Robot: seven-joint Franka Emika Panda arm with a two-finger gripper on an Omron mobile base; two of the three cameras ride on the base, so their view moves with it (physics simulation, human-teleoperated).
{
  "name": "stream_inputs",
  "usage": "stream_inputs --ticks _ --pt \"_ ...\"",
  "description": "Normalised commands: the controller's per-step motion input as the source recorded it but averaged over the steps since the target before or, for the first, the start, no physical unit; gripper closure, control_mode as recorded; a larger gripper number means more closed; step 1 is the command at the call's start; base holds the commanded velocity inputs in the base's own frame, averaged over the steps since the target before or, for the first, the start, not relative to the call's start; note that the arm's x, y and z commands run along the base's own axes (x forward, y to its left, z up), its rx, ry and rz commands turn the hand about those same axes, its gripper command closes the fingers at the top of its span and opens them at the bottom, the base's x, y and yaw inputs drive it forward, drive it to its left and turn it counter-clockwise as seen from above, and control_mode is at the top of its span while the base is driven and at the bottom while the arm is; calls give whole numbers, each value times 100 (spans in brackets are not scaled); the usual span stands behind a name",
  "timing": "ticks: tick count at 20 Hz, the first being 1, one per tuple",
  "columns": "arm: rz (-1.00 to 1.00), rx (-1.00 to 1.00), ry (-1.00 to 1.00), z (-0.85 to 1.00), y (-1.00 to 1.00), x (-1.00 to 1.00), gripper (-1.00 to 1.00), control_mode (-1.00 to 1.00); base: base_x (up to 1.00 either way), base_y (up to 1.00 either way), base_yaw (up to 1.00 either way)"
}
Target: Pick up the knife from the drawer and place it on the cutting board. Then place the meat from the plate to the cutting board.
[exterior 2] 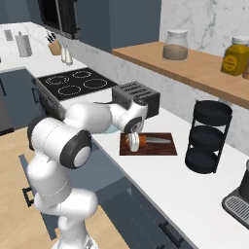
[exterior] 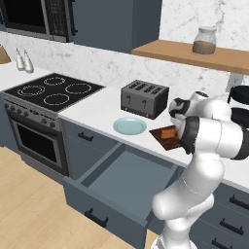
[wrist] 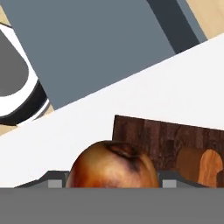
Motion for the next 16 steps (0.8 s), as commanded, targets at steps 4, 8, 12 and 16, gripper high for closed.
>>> stream_inputs --ticks 4,8,12,16 --pt "11 0 -16 -6 0 16 100 -100 0 0 0" --pt "4 0 -8 0 0 0 100 -100 0 0 0" --pt "3 0 -2 -6 0 6 100 -100 0 0 0" --pt "1 0 0 -15 0 14 100 -100 0 0 0"
